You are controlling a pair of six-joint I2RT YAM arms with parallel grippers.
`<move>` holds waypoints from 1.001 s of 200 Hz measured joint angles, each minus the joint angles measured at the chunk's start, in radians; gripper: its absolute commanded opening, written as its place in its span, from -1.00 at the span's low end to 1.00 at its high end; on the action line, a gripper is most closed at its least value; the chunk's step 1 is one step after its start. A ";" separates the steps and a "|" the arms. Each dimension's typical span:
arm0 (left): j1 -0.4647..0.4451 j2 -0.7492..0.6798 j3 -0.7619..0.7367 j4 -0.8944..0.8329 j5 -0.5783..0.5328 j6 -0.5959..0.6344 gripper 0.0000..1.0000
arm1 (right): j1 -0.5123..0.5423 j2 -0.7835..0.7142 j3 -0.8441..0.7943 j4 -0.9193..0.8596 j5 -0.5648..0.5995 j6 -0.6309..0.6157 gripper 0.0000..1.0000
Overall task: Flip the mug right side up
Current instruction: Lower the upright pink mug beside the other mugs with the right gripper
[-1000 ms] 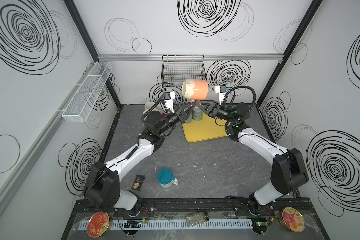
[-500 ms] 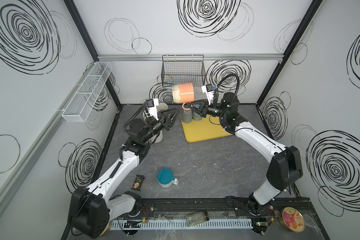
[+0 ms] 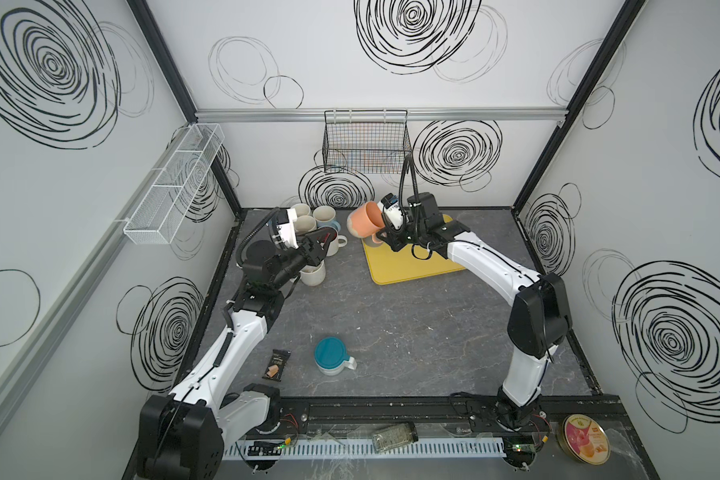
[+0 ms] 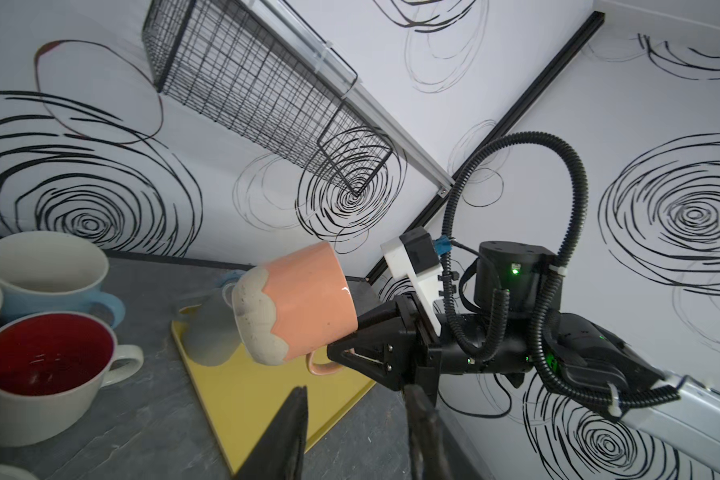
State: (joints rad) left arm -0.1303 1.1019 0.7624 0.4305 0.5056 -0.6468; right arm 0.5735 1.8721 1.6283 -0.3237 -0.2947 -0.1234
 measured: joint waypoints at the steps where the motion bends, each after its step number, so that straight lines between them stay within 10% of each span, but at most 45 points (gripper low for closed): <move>1: 0.003 0.000 -0.001 -0.002 -0.001 0.000 -0.15 | 0.001 0.002 0.001 -0.003 0.003 -0.003 -1.00; 200: 0.138 -0.005 -0.069 -0.105 -0.004 -0.034 -0.16 | 0.120 0.370 0.227 -0.151 0.202 -0.258 -1.00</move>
State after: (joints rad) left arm 0.0082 1.0973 0.6933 0.3260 0.5018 -0.6804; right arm 0.6933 2.2417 1.8557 -0.4747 -0.0925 -0.3813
